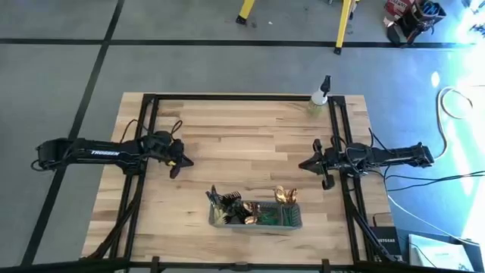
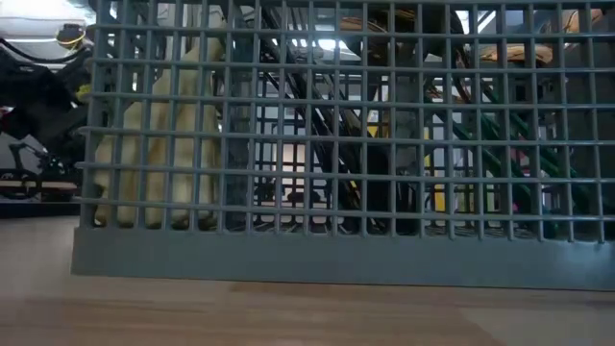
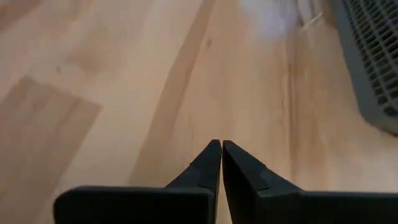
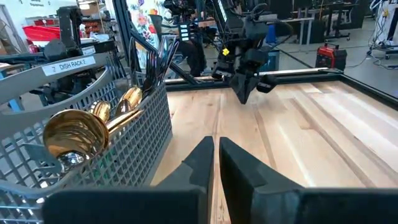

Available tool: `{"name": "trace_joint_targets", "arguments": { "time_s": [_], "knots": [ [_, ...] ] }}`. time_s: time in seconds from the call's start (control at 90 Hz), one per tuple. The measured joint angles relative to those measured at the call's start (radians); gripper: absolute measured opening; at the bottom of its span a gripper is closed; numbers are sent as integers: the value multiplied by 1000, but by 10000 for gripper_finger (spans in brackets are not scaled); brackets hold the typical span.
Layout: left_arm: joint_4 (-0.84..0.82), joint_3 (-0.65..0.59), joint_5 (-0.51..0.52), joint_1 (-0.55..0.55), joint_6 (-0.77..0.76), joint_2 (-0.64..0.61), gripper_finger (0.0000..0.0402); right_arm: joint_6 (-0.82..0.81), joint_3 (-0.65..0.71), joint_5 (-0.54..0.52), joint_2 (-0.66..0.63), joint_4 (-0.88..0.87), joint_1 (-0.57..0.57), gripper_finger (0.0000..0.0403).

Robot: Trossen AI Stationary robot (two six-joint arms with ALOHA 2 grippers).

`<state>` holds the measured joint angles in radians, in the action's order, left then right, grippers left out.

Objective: Sort silverware
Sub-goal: Return to Home Position

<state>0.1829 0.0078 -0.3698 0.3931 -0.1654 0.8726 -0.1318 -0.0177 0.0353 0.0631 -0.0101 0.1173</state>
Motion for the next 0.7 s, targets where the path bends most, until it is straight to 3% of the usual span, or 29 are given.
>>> {"name": "trace_joint_targets", "arguments": {
  "time_s": [0.7],
  "knots": [
    [-42, 0, 0, 0, 0, 0, 0, 0, 0, 0, 0, 0, 0, 10]
  ]
}}
